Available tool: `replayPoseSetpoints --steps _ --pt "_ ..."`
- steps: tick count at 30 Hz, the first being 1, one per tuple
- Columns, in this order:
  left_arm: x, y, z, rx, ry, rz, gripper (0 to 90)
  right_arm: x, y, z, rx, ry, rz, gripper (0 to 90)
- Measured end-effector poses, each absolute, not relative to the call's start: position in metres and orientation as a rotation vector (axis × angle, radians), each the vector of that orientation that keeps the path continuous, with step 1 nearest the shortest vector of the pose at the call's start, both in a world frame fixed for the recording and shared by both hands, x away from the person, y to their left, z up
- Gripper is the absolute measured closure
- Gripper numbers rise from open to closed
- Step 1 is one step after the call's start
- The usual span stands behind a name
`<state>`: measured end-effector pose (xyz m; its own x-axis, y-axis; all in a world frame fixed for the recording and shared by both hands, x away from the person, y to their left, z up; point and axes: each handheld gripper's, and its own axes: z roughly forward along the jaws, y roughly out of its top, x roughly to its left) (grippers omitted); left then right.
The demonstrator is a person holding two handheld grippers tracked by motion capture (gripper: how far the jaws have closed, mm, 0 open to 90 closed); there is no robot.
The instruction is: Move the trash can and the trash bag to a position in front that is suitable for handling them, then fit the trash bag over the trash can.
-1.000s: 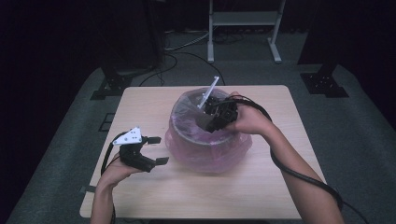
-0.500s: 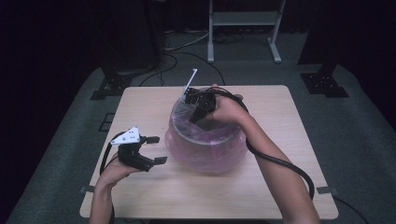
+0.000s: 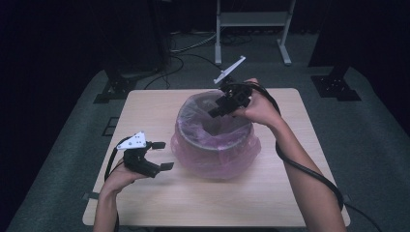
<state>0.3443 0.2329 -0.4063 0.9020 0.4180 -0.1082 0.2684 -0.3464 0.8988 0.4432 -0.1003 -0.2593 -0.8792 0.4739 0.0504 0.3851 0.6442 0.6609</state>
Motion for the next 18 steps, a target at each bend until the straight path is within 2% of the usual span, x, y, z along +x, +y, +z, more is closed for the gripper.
replayPoseSetpoints --steps 5,18 --pt "0.344 0.231 -0.407 1.953 0.497 0.166 8.8 0.437 -0.129 -0.253 0.766 2.662 1.115 33.3" --pt "0.344 0.231 -0.407 1.960 0.502 0.171 8.8 0.427 -0.177 -0.256 0.875 2.569 1.167 33.3"
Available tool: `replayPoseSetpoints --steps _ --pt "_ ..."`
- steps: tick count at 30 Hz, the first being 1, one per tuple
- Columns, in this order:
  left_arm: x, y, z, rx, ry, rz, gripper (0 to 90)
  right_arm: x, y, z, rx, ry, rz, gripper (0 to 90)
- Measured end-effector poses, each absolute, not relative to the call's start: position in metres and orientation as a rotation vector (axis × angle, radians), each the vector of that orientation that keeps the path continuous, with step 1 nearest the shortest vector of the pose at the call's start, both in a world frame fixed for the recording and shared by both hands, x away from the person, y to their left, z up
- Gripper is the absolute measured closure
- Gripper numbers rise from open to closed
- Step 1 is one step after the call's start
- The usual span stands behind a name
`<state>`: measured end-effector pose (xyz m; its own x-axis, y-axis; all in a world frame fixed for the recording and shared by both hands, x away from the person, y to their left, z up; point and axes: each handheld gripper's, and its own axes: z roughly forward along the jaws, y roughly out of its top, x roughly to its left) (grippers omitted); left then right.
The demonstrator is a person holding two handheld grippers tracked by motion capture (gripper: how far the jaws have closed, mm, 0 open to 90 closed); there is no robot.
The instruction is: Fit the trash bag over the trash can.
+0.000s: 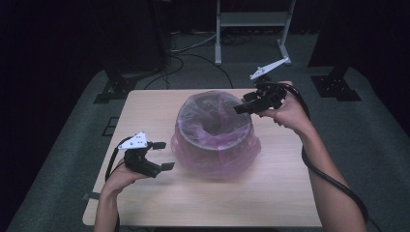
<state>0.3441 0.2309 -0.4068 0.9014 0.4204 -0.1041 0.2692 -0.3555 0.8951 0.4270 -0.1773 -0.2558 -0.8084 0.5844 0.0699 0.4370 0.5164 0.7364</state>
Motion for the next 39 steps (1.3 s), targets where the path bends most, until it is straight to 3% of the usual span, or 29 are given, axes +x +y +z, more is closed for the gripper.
replayPoseSetpoints --steps 18,39 --pt "0.345 0.230 -0.409 1.972 0.509 0.172 8.8 0.415 -0.226 -0.278 1.011 2.498 1.212 33.3" --pt "0.346 0.231 -0.411 1.976 0.524 0.167 8.8 0.404 -0.265 -0.328 1.151 2.451 1.277 33.3"
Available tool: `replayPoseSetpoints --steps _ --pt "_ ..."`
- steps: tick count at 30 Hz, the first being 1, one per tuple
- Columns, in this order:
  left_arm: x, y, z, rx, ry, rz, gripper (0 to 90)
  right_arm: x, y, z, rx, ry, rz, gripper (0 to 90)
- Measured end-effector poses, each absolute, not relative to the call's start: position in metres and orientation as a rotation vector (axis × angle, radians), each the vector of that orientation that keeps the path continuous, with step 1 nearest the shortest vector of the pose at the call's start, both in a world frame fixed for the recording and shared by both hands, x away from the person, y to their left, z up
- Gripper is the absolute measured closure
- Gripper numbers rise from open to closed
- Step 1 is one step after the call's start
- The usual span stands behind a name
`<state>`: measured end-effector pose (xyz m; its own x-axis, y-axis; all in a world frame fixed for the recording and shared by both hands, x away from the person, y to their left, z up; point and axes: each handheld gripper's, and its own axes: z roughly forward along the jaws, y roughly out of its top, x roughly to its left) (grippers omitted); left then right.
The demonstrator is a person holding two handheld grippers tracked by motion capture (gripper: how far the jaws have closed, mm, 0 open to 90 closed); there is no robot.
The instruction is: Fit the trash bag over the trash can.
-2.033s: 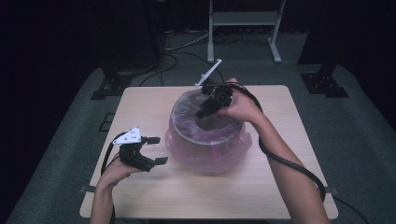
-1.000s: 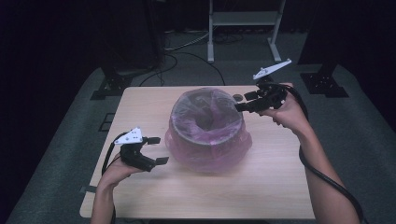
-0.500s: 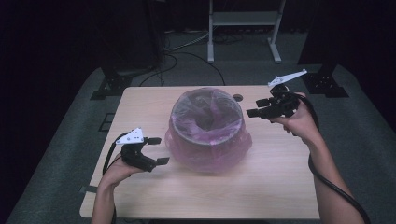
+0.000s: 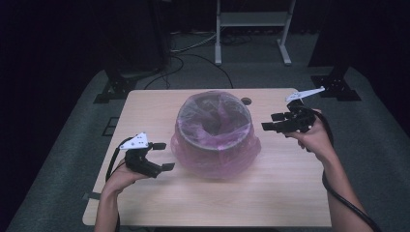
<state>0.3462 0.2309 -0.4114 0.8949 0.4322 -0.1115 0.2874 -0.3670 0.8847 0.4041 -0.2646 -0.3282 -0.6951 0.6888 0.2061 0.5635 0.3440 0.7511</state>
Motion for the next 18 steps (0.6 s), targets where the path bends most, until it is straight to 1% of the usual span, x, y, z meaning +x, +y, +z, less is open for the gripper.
replayPoseSetpoints --steps 11,18 --pt "0.346 0.230 -0.412 1.976 0.527 0.161 8.8 0.395 -0.279 -0.348 1.195 2.426 1.287 32.9" --pt "0.347 0.230 -0.413 1.979 0.525 0.157 8.8 0.386 -0.291 -0.371 1.244 2.403 1.318 32.9"
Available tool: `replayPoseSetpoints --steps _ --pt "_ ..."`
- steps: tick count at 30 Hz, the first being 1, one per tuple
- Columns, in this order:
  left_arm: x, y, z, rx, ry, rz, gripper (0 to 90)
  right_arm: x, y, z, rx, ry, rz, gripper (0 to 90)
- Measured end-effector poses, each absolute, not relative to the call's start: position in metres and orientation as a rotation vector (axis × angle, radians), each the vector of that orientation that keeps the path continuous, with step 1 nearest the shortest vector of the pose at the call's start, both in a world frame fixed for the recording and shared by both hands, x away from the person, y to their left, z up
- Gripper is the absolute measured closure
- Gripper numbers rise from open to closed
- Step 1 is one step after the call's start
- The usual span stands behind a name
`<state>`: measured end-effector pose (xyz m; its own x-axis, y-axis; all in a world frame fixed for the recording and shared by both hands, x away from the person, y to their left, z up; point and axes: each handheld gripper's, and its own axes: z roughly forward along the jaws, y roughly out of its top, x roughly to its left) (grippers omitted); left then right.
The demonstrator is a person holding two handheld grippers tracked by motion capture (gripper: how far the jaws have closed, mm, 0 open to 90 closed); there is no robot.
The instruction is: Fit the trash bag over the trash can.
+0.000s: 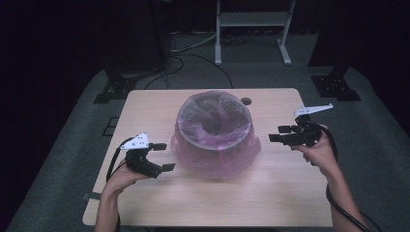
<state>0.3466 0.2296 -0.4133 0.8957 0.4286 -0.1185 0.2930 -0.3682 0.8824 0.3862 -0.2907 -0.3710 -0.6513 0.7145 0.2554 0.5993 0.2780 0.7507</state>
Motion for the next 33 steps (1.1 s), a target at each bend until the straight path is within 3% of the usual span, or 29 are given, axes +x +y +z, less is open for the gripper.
replayPoseSetpoints --steps 18,33 --pt "0.346 0.229 -0.415 1.985 0.526 0.152 8.8 0.359 -0.304 -0.421 1.314 2.398 1.292 32.3" --pt "0.343 0.228 -0.412 1.986 0.519 0.157 8.8 0.332 -0.317 -0.441 1.348 2.340 1.321 31.9"
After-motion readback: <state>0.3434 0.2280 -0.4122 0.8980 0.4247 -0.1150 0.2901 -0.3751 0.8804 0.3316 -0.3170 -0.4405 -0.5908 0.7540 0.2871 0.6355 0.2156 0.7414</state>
